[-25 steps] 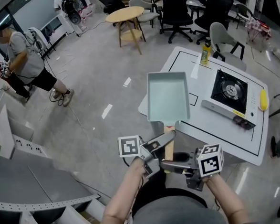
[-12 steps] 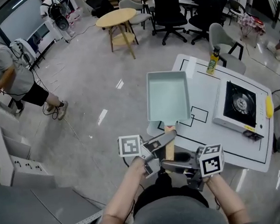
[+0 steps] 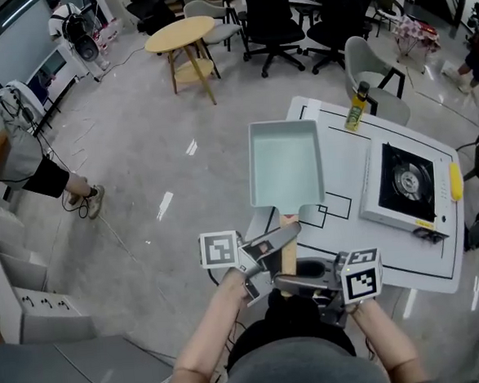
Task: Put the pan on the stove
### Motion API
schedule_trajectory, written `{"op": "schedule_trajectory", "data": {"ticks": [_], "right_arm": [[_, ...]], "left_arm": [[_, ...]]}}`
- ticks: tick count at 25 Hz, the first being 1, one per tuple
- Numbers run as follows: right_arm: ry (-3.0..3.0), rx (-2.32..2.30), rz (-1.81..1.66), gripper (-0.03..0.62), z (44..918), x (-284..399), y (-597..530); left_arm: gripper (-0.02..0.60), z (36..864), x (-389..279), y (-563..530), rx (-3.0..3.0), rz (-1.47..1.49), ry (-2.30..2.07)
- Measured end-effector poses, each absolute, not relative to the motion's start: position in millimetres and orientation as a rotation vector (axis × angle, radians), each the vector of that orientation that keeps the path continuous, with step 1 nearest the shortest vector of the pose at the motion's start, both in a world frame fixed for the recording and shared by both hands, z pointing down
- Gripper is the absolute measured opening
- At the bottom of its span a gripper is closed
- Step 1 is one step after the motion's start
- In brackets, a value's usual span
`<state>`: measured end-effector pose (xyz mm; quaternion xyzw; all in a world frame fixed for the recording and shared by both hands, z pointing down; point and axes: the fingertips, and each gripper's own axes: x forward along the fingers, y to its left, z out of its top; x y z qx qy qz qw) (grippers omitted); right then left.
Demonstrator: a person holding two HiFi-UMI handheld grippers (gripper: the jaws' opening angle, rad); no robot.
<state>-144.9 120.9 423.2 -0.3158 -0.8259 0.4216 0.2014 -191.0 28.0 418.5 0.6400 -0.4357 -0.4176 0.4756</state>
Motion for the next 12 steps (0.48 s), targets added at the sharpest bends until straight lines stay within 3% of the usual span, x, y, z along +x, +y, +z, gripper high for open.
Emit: {"op": "schedule_trajectory", "data": {"ticks": [12], "right_arm": [[-2.394,-0.725,1.244,0.196,427,-145,53]], "left_arm": [[0.189,424,-177,-46,1.621,-0.879,-0.961]]}}
